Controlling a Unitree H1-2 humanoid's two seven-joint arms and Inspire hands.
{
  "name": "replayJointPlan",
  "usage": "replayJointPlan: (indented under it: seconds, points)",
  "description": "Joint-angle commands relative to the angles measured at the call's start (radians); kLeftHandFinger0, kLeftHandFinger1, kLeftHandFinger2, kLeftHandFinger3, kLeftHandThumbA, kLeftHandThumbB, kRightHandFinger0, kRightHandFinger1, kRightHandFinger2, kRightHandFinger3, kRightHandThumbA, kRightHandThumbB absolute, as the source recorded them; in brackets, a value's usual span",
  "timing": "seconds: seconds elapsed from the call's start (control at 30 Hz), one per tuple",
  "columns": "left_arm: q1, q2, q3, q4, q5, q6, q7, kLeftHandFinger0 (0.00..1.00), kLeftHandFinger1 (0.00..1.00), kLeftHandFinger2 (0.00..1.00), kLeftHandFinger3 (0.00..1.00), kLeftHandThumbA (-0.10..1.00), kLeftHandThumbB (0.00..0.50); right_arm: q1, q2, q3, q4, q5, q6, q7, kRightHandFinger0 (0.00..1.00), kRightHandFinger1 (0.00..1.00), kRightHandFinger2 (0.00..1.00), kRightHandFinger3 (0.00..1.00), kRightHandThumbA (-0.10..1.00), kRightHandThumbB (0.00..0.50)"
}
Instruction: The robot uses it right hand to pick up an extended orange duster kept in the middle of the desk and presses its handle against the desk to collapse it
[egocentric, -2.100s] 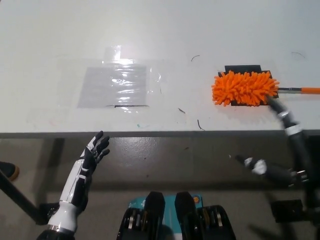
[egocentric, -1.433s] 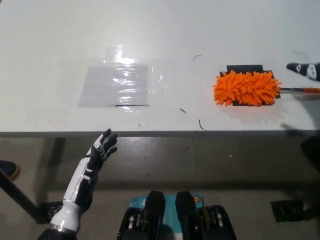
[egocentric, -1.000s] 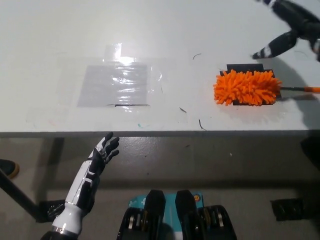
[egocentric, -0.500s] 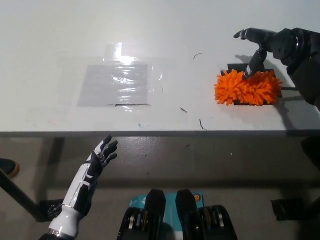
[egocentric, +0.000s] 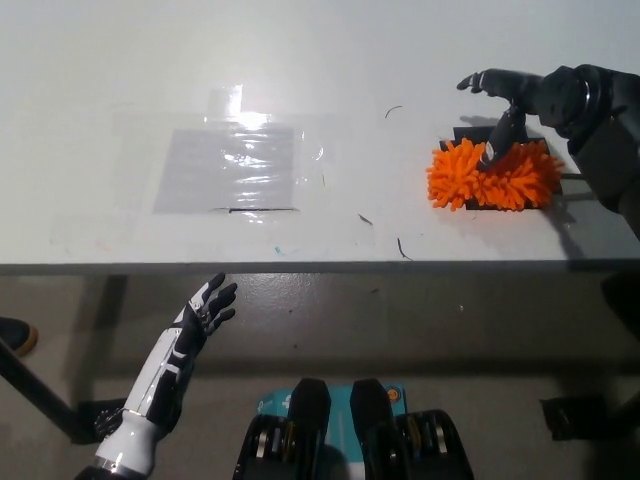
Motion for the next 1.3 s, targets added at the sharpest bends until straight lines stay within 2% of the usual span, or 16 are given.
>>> replayJointPlan:
  seconds: [0.0, 0.17, 0.23, 0.47, 0.5, 0.57, 0.7, 0.73, 0.8, 0.93, 0.97, 1.1, 1.27]
  points:
    - [-0.003, 0.012, 0.008, -0.021, -0.018, -0.013, -0.013, 1.00, 1.00, 1.00, 1.00, 1.00, 0.128, -0.050, -0.005, -0.039, 0.012, 0.028, -0.013, 0.001, 1.00, 1.00, 1.00, 1.00, 1.00, 0.424]
    - [-0.006, 0.011, 0.008, -0.017, -0.018, -0.012, -0.014, 1.00, 1.00, 1.00, 1.00, 1.00, 0.123, -0.060, -0.019, -0.045, 0.019, 0.026, -0.016, 0.041, 1.00, 1.00, 1.00, 1.00, 1.00, 0.416]
    - [-0.007, 0.011, 0.009, -0.016, -0.017, -0.014, -0.013, 1.00, 1.00, 1.00, 1.00, 1.00, 0.119, -0.062, -0.026, -0.045, 0.015, 0.028, -0.030, 0.064, 1.00, 1.00, 1.00, 1.00, 1.00, 0.389]
    - [-0.007, 0.010, 0.009, -0.022, -0.016, -0.007, -0.011, 1.00, 1.00, 1.00, 1.00, 1.00, 0.114, -0.060, -0.038, -0.062, 0.010, 0.041, -0.044, 0.118, 1.00, 1.00, 1.00, 1.00, 1.00, 0.380]
    - [-0.010, 0.011, 0.012, -0.018, -0.017, -0.015, -0.010, 1.00, 1.00, 1.00, 1.00, 1.00, 0.095, -0.080, -0.048, -0.063, 0.039, 0.053, -0.034, 0.216, 1.00, 1.00, 1.00, 1.00, 1.00, 0.381]
    - [-0.011, 0.011, 0.011, -0.018, -0.017, -0.014, -0.010, 1.00, 1.00, 1.00, 1.00, 1.00, 0.096, -0.084, -0.057, -0.065, 0.046, 0.057, -0.043, 0.244, 1.00, 1.00, 1.00, 1.00, 1.00, 0.410]
    - [-0.012, 0.011, 0.011, -0.018, -0.016, -0.014, -0.010, 1.00, 1.00, 1.00, 1.00, 1.00, 0.099, -0.084, -0.060, -0.069, 0.047, 0.063, -0.053, 0.259, 1.00, 1.00, 1.00, 1.00, 1.00, 0.408]
    - [-0.012, 0.011, 0.012, -0.021, -0.012, -0.011, -0.007, 1.00, 1.00, 1.00, 1.00, 1.00, 0.080, -0.093, -0.063, -0.045, 0.052, 0.037, -0.007, 0.289, 1.00, 1.00, 1.00, 1.00, 1.00, 0.436]
    - [-0.012, 0.010, 0.013, -0.019, -0.016, -0.011, -0.008, 1.00, 1.00, 1.00, 1.00, 1.00, 0.078, -0.094, -0.061, -0.023, 0.061, 0.014, 0.014, 0.296, 1.00, 1.00, 1.00, 1.00, 1.00, 0.475]
    - [-0.012, 0.009, 0.013, -0.019, -0.017, -0.011, -0.008, 1.00, 1.00, 1.00, 1.00, 1.00, 0.077, -0.095, -0.061, -0.014, 0.062, 0.017, 0.017, 0.300, 1.00, 1.00, 1.00, 1.00, 1.00, 0.479]
    - [-0.011, 0.007, 0.012, -0.019, -0.013, -0.013, -0.006, 1.00, 1.00, 1.00, 1.00, 1.00, 0.084, -0.075, -0.055, 0.014, 0.070, -0.012, 0.020, 0.285, 1.00, 1.00, 1.00, 1.00, 1.00, 0.476]
    - [-0.013, 0.010, 0.014, -0.025, -0.009, -0.006, -0.004, 1.00, 1.00, 1.00, 1.00, 1.00, 0.095, -0.050, -0.047, 0.051, 0.077, -0.036, -0.023, 0.249, 1.00, 1.00, 1.00, 1.00, 1.00, 0.377]
    - [-0.016, 0.010, 0.014, -0.023, -0.011, -0.005, -0.006, 1.00, 1.00, 1.00, 1.00, 1.00, 0.100, -0.046, -0.047, 0.056, 0.075, -0.035, -0.021, 0.242, 1.00, 1.00, 1.00, 1.00, 1.00, 0.362]
